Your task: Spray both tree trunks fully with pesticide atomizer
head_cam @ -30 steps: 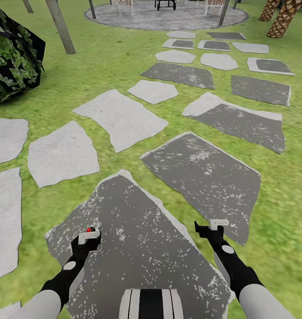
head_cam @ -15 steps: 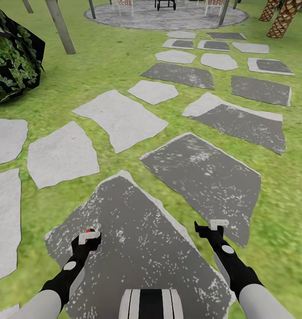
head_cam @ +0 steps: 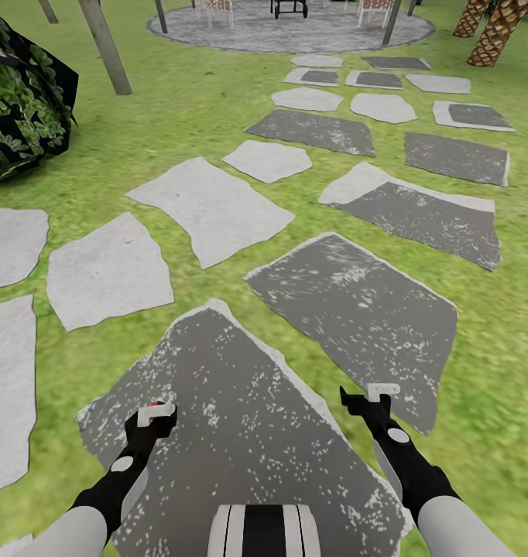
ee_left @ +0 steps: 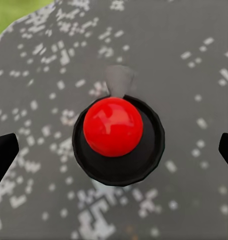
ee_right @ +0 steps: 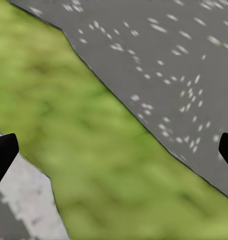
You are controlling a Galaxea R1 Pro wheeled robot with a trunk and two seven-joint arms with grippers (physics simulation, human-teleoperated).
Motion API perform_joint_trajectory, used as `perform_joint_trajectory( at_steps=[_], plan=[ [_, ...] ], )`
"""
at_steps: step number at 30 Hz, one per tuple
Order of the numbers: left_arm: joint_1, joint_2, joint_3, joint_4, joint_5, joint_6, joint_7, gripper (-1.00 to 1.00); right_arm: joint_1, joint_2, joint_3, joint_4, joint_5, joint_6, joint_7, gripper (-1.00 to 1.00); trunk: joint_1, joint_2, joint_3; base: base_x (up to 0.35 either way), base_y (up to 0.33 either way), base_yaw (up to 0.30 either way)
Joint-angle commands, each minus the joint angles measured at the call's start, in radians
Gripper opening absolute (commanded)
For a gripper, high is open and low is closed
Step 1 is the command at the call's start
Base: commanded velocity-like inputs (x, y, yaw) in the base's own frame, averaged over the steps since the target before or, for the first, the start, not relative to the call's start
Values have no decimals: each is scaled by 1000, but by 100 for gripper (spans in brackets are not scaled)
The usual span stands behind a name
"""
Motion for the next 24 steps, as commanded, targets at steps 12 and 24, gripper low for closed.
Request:
perform_joint_trajectory(
  at_steps=[12,24],
  plan=[
    [0,1,0,0,0,0,0,100,0,0,0,0,0,0,0,100,0,0,0,2,0,0],
    [0,2,3,0,0,1,0,-100,0,0,0,0,0,0,0,100,0,0,0,0,0,0]
  ],
)
